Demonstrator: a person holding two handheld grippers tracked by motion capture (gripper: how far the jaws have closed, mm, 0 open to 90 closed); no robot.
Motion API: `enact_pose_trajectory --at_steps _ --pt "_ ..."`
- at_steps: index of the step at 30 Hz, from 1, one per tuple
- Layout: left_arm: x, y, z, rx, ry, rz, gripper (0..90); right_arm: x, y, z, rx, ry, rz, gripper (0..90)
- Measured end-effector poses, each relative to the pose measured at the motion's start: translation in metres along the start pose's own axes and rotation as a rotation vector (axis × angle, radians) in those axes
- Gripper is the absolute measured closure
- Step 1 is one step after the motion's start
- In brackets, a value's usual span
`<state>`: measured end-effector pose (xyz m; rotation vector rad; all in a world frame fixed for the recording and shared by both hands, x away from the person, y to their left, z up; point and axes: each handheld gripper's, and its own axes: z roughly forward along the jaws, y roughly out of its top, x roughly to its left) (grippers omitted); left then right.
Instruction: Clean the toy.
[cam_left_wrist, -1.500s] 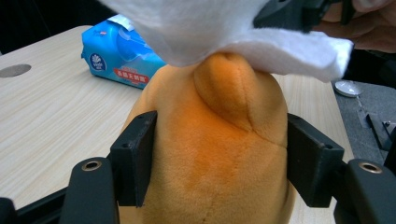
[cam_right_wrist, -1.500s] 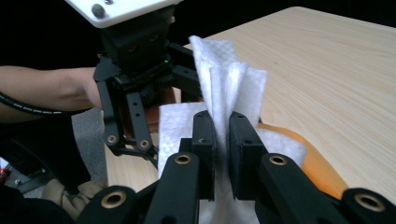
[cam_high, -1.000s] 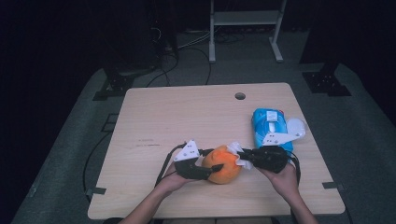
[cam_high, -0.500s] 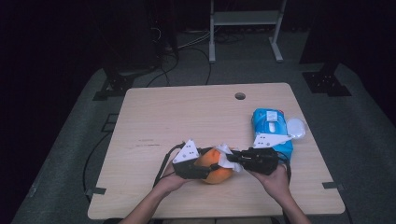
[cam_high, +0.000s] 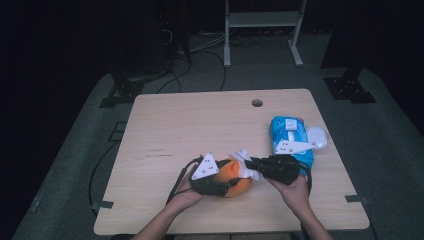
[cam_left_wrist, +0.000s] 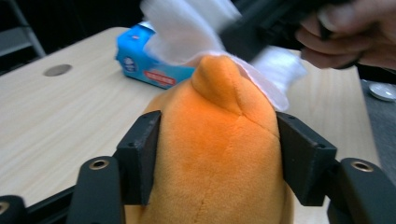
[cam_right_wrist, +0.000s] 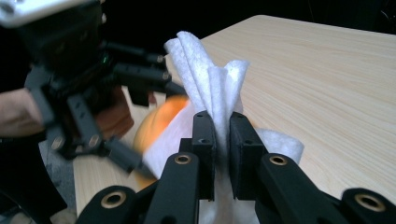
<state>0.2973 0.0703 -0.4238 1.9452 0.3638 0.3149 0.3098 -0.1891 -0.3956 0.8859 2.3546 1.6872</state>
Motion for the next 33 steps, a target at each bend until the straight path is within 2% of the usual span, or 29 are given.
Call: enact_pose_trajectory --at_steps 2,3,6,7,8,9,10,11,12,15,16,18,19,20,21,22,24,26,28,29,30,31,32,33 --pt "-0.002 0.002 -0.001 0.002 -0.051 0.007 30.4 -0.001 -0.001 0.002 0.009 0.008 0.007 81.3" --pt "-0.001 0.004 -0.003 -0.001 -0.06 0.005 27.3 -0.001 -0.003 0.004 0.025 0.016 0.006 81.3" --pt "0.003 0.006 -0.009 -0.017 -0.072 -0.001 23.6 -0.002 -0.007 0.006 0.045 0.037 0.012 81.3" --pt "0.009 0.007 -0.014 -0.031 -0.071 -0.022 23.5 -0.001 -0.009 0.006 0.063 0.051 0.015 81.3" --pt "0.009 0.007 -0.014 -0.031 -0.071 -0.022 23.6 -0.001 -0.009 0.006 0.063 0.051 0.015 81.3" --pt "0.013 0.003 -0.015 -0.017 -0.085 -0.053 24.1 -0.002 -0.012 0.005 0.078 0.061 0.018 81.3" --pt "0.013 0.003 -0.015 -0.017 -0.085 -0.053 24.7 -0.002 -0.012 0.005 0.078 0.061 0.018 81.3" --pt "0.012 -0.002 -0.012 0.011 -0.117 -0.068 26.5 -0.003 -0.015 0.002 0.1 0.064 0.03 81.3" --pt "0.009 -0.004 -0.01 0.015 -0.125 -0.066 27.4 -0.004 -0.016 -0.001 0.105 0.057 0.038 81.2" --pt "0.001 -0.006 -0.006 0.027 -0.143 -0.053 27.4 -0.007 -0.018 -0.008 0.101 0.037 0.05 81.1" --pt "-0.005 -0.004 -0.006 0.044 -0.162 -0.03 27.4 -0.008 -0.02 -0.013 0.097 0.011 0.052 81.1" --pt "-0.008 -0.003 -0.007 0.048 -0.176 -0.026 27.4 -0.009 -0.024 -0.014 0.107 0.016 0.063 81.1" --pt "-0.012 -0.001 -0.009 0.06 -0.216 -0.035 27.4 -0.008 -0.026 -0.014 0.115 0.023 0.065 81.1" --pt "-0.012 -0.001 -0.009 0.06 -0.216 -0.035 27.3 -0.007 -0.028 -0.013 0.121 0.033 0.069 81.1" --pt "-0.012 0.0 -0.013 0.072 -0.282 -0.049 26.8 -0.006 -0.029 -0.013 0.127 0.04 0.07 81.1" --pt "-0.01 0.001 -0.016 0.072 -0.303 -0.049 26.3 -0.004 -0.031 -0.014 0.136 0.058 0.071 81.1" --pt "-0.009 0.003 -0.018 0.068 -0.309 -0.046 25.2 -0.003 -0.032 -0.015 0.144 0.069 0.067 81.1" --pt "-0.001 0.012 -0.018 0.055 -0.267 -0.036 20.0 0.002 -0.036 -0.019 0.165 0.086 0.047 81.1" --pt "0.004 0.014 -0.016 0.054 -0.263 -0.038 18.0 0.002 -0.037 -0.019 0.167 0.099 0.041 81.0" --pt "0.011 0.017 -0.01 0.063 -0.262 -0.046 17.1 0.005 -0.04 -0.02 0.175 0.116 0.033 81.1" --pt "0.011 0.017 -0.01 0.063 -0.262 -0.046 15.9 0.005 -0.04 -0.02 0.175 0.116 0.033 81.1" --pt "0.016 0.018 0.0 0.091 -0.27 -0.061 14.7 0.006 -0.042 -0.021 0.179 0.124 0.031 81.0" --pt "0.016 0.018 0.0 0.091 -0.27 -0.061 13.9 0.006 -0.042 -0.021 0.179 0.124 0.031 81.0" --pt "0.016 0.014 0.011 0.14 -0.288 -0.054 13.7 0.006 -0.043 -0.021 0.175 0.126 0.031 81.0"
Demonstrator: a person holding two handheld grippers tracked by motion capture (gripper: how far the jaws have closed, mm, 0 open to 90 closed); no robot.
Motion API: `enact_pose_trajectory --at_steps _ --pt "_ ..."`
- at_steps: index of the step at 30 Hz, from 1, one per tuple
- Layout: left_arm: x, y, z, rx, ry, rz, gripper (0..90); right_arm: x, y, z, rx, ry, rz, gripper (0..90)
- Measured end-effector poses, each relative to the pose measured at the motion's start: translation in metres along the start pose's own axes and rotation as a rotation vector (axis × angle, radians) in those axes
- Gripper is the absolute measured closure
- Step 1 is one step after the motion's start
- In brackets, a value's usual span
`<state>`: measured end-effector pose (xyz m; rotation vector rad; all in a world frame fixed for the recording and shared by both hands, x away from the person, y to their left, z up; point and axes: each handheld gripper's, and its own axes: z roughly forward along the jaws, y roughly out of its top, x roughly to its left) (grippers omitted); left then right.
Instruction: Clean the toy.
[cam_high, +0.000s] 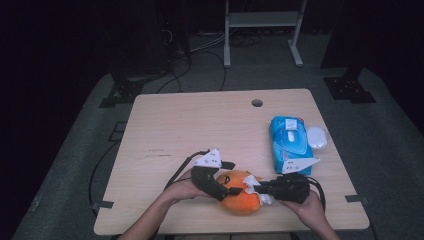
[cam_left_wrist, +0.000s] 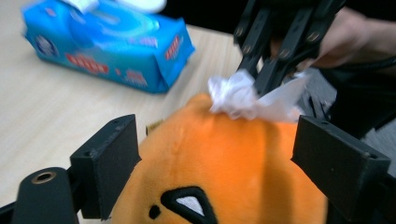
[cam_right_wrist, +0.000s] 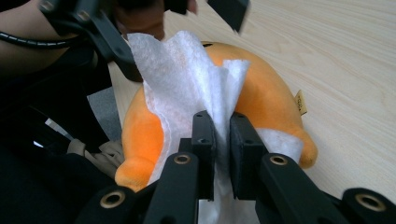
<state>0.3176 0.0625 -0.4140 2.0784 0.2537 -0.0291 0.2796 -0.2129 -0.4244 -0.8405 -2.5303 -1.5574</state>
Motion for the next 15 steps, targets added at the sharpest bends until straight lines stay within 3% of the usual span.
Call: enact_pose_trajectory --at_steps 1,2,4,7,11,13,14,15 --pt "0.0 0.0 0.0 0.0 0.0 0.0 13.0 -0.001 0.0 0.0 -0.002 0.001 0.0 80.9" --pt "0.001 -0.005 0.009 0.037 -0.017 0.0 12.0 -0.001 0.0 0.0 -0.002 0.005 0.001 80.9" --pt "0.001 -0.009 0.013 0.02 -0.025 -0.017 12.0 -0.002 -0.001 0.001 0.013 -0.002 -0.004 80.9" --pt "0.001 -0.013 0.014 0.026 -0.037 -0.01 14.0 -0.004 -0.003 0.0 0.012 0.005 0.009 80.9" --pt "-0.001 -0.017 0.015 0.065 -0.045 0.02 25.3 -0.005 -0.005 0.003 0.016 0.019 0.023 80.8" --pt "-0.001 -0.016 0.015 0.069 -0.039 0.013 33.9 -0.005 -0.005 0.003 0.015 0.019 0.023 80.7" --pt "-0.002 -0.016 0.014 0.078 -0.019 -0.026 37.1 -0.006 -0.004 0.003 0.011 0.012 0.026 80.7" --pt "-0.003 -0.015 0.014 0.08 -0.007 -0.031 39.4 -0.007 -0.004 0.003 0.007 0.013 0.027 80.7"
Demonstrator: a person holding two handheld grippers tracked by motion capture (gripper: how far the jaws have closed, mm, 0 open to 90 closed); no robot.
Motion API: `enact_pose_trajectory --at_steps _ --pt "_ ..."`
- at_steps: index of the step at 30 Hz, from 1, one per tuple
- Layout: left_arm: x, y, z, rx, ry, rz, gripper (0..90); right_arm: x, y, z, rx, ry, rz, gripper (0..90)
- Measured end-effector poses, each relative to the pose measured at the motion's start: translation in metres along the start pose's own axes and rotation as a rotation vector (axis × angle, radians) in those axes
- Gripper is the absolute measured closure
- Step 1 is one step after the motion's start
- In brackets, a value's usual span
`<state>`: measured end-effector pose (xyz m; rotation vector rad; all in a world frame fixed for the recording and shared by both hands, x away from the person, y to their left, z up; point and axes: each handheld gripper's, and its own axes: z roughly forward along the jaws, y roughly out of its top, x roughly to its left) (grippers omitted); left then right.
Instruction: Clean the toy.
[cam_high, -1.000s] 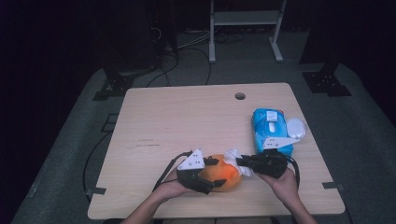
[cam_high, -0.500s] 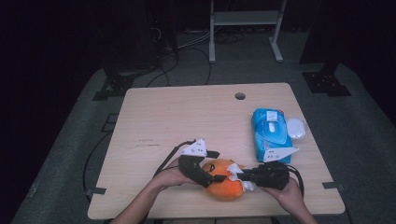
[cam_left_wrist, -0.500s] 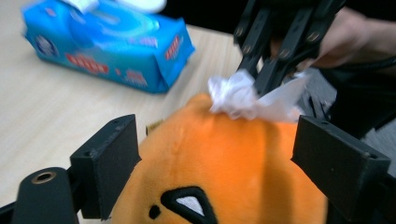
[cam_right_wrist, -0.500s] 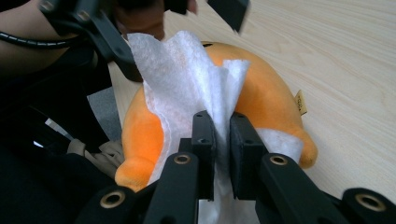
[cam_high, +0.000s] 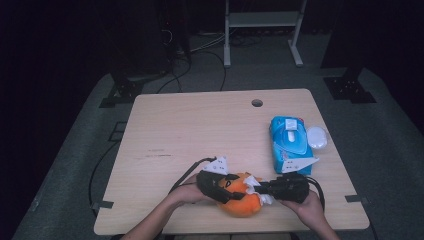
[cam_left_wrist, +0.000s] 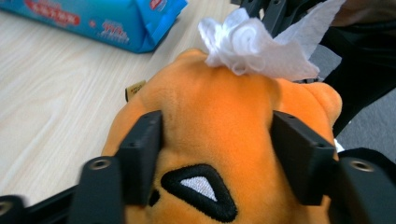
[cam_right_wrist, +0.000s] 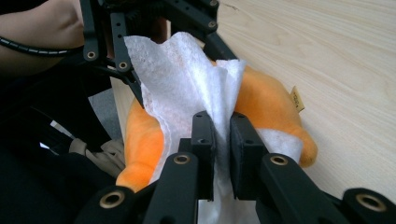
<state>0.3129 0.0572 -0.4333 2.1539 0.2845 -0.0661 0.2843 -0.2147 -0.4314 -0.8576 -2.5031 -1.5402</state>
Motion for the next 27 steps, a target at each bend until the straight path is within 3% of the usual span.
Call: enact_pose_trajectory --at_steps 4,5,7,12,13,15,20,27 --pt "-0.004 0.003 -0.004 -0.015 0.033 0.013 47.6 0.0 0.001 -0.003 -0.015 -0.006 0.006 80.7" --pt "-0.006 0.006 -0.008 -0.048 0.041 0.007 49.7 0.0 0.002 -0.005 -0.024 -0.012 0.007 80.7" --pt "-0.006 0.008 -0.012 -0.065 0.057 0.017 52.3 -0.001 0.003 -0.009 -0.051 -0.013 0.009 80.7" --pt "-0.005 0.013 -0.017 -0.087 0.113 0.037 54.5 -0.002 0.007 -0.021 -0.087 -0.033 0.005 80.7" --pt "-0.001 0.014 -0.021 -0.115 0.128 0.017 54.4 -0.002 0.009 -0.025 -0.091 -0.044 0.001 80.7" --pt "0.002 0.015 -0.026 -0.122 0.149 0.017 54.6 -0.004 0.009 -0.033 -0.101 -0.06 -0.004 80.7" --pt "0.01 0.016 -0.032 -0.136 0.185 0.007 54.5 -0.009 0.008 -0.046 -0.071 -0.122 -0.014 80.7" --pt "0.033 0.019 -0.041 -0.138 0.266 -0.008 54.5 -0.032 -0.017 -0.064 0.005 -0.237 0.018 80.7"
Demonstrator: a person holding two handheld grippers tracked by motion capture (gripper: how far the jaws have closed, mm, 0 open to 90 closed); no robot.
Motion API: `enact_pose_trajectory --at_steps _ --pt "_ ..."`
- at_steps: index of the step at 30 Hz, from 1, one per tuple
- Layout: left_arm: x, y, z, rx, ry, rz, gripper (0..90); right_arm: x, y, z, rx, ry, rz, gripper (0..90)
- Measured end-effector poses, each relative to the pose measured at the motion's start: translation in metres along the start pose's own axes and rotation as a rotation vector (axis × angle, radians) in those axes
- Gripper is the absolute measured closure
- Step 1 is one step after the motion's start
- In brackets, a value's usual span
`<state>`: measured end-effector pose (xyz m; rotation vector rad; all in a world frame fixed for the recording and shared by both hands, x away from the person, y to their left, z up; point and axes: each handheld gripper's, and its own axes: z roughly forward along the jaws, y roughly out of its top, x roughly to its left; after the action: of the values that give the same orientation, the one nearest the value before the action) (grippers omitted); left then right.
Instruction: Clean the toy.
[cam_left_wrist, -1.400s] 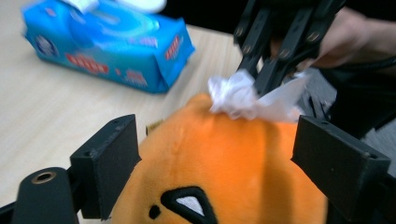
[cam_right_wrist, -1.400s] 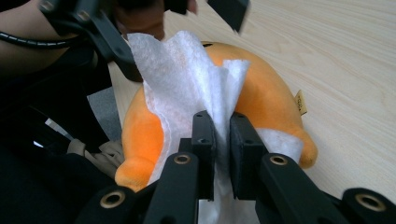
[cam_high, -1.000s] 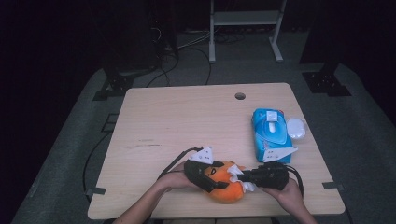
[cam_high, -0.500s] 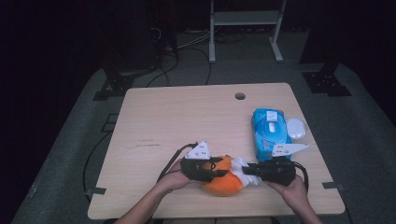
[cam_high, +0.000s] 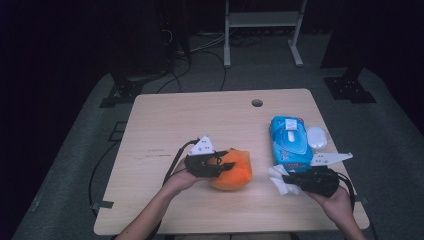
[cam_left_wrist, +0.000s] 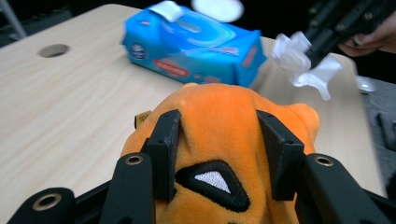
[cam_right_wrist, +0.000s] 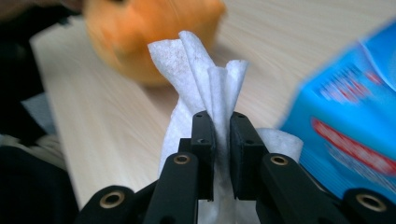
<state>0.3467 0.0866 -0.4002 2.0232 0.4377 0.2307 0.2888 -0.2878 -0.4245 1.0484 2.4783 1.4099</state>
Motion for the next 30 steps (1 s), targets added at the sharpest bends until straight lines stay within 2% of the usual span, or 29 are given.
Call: enact_pose_trajectory --at_steps 3,4,5,6,9,12,15,21,25,30 --pt "0.007 0.001 0.001 -0.012 0.018 -0.017 54.3 -0.008 -0.008 -0.001 0.012 -0.021 0.022 80.6" --pt "0.013 0.001 0.002 -0.018 0.033 -0.022 54.3 -0.013 -0.013 -0.001 0.022 -0.046 0.029 80.5" --pt "0.013 0.001 0.002 -0.018 0.033 -0.022 54.3 -0.016 -0.015 -0.002 0.023 -0.053 0.033 80.2" --pt "0.019 0.001 0.004 -0.014 0.061 -0.017 54.3 -0.017 -0.016 -0.002 0.025 -0.062 0.034 79.9" --pt "0.026 -0.004 0.01 -0.002 0.092 -0.026 54.0 -0.02 -0.018 0.0 0.044 -0.089 0.023 78.7" --pt "0.031 -0.013 0.016 0.003 0.101 -0.046 52.9 -0.02 -0.019 0.003 0.068 -0.114 0.014 74.5" --pt "0.032 -0.014 0.016 -0.006 0.1 -0.054 52.0 -0.021 -0.021 0.004 0.067 -0.111 0.016 73.7" --pt "0.03 -0.013 0.016 0.0 0.093 -0.04 45.4 -0.018 -0.018 0.003 0.023 -0.071 0.016 64.5" --pt "0.032 -0.012 0.012 -0.004 0.086 -0.051 40.8 -0.017 -0.013 0.0 -0.012 -0.046 0.019 60.9" --pt "0.031 -0.008 0.004 -0.021 0.081 -0.05 38.8 -0.012 -0.008 0.0 -0.021 -0.04 0.004 59.1"
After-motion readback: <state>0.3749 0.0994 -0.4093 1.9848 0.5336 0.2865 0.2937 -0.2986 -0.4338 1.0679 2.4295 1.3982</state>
